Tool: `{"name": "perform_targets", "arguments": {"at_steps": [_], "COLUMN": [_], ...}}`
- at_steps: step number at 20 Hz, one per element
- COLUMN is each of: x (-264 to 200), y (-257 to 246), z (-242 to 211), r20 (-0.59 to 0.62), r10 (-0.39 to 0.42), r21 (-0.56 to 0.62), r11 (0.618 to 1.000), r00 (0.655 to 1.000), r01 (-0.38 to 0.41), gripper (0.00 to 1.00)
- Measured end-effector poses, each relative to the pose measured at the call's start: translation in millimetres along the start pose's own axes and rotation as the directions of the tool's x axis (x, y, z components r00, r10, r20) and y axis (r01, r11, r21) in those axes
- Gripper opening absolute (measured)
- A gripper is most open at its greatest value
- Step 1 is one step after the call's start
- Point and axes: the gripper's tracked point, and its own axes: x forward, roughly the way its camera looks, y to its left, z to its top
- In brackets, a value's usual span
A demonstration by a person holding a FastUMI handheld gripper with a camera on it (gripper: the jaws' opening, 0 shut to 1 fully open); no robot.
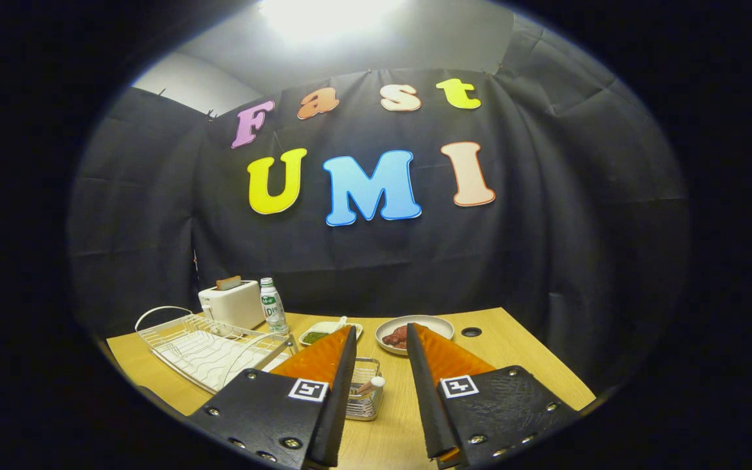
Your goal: Take the plate from the dish rack, then take the spoon from the basket and place it into the plate.
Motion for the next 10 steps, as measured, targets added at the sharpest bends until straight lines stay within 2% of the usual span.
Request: {"name": "perform_targets", "arguments": {"at_steps": [10], "x": [45.9], "y": [-0.3], "z": [-47.0], "r20": [-0.01], "r10": [-0.009], "r21": [0.018], "r11": [1.0], "r00": [1.0], "r01": [0.009], "gripper": [0.48]}}
